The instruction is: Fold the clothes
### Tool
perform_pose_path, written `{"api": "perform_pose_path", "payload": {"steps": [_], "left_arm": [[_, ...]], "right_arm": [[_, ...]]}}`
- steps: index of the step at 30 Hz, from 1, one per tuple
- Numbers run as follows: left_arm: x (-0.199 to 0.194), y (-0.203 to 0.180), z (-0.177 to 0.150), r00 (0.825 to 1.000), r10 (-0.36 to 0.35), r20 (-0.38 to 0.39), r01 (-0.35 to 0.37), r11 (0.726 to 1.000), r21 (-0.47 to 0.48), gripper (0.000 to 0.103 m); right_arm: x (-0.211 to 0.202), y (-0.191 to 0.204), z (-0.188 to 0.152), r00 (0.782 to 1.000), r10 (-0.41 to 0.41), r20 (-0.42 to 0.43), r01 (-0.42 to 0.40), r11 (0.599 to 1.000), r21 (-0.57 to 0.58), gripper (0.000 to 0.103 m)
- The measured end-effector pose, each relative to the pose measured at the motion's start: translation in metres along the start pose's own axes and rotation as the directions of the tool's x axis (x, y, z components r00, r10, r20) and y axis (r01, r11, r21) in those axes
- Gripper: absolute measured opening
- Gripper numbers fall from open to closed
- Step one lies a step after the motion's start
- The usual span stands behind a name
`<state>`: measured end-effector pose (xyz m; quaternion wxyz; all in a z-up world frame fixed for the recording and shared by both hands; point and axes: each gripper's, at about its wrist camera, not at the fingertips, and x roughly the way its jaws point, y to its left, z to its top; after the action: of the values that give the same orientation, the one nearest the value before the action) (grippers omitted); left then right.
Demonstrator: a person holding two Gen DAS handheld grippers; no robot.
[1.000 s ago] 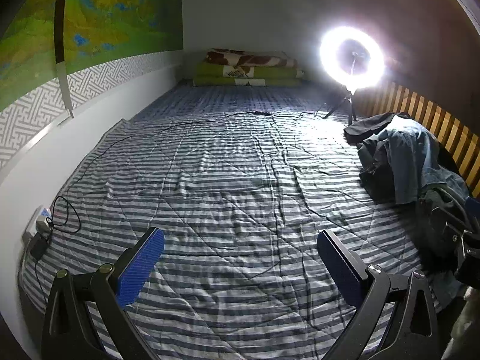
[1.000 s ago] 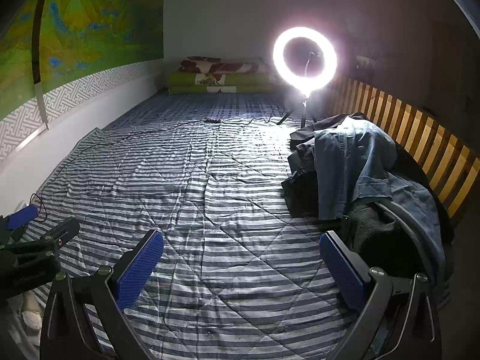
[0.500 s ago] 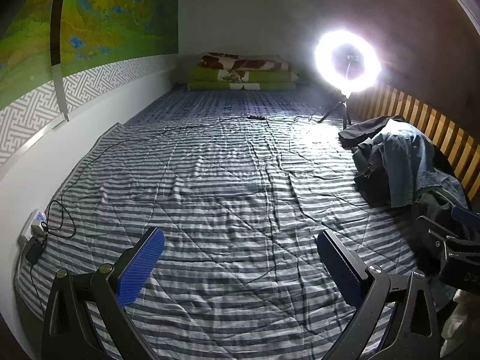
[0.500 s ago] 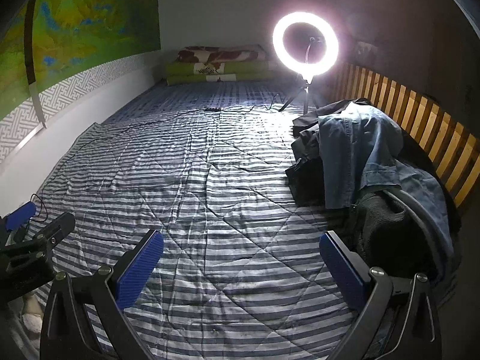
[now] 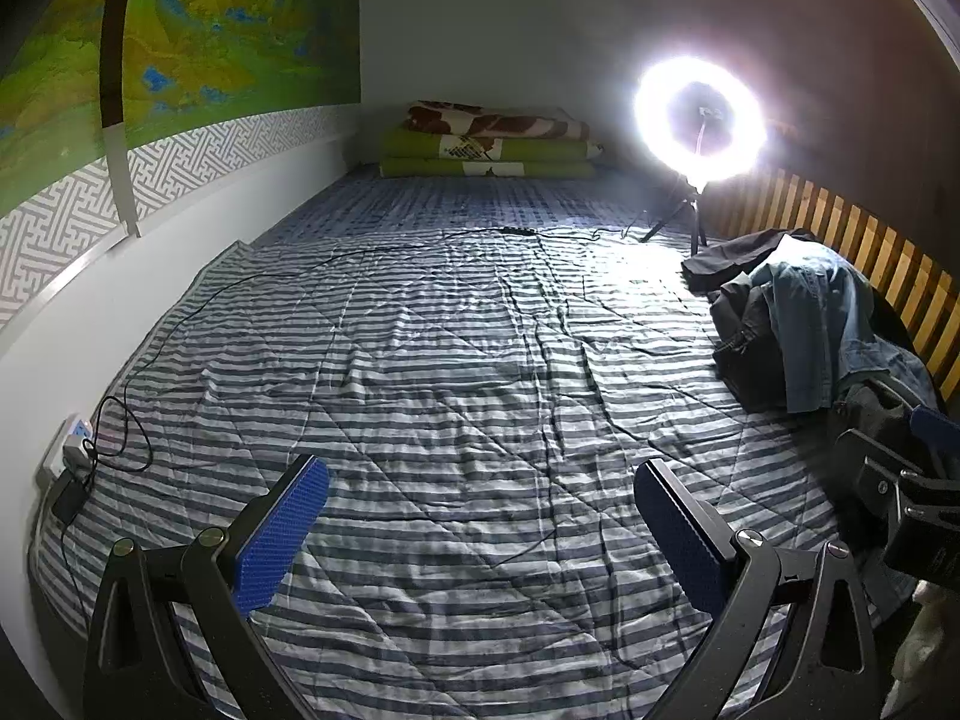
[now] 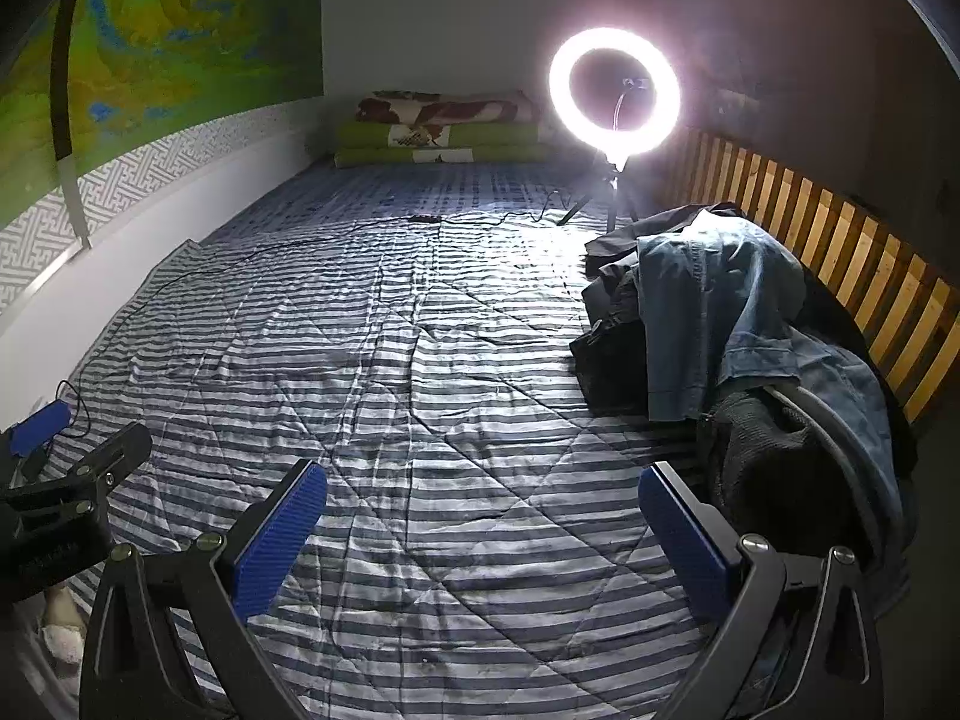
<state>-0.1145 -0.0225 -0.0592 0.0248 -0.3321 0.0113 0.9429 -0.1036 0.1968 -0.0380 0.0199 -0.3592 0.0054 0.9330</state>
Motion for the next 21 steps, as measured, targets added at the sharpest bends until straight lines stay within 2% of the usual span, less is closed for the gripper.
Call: {"api": "perform_pose_path", "payload": {"steps": [21], "left_arm": [[0.016, -0.001, -0.006, 1.0, 0.006, -0.022, -0.006, 1.0, 0.01, 0.103]], "right_arm": [[0.005, -0.009, 0.001, 1.0, -0.02, 0.002, 0.02, 1.0, 0.002, 0.102]]}}
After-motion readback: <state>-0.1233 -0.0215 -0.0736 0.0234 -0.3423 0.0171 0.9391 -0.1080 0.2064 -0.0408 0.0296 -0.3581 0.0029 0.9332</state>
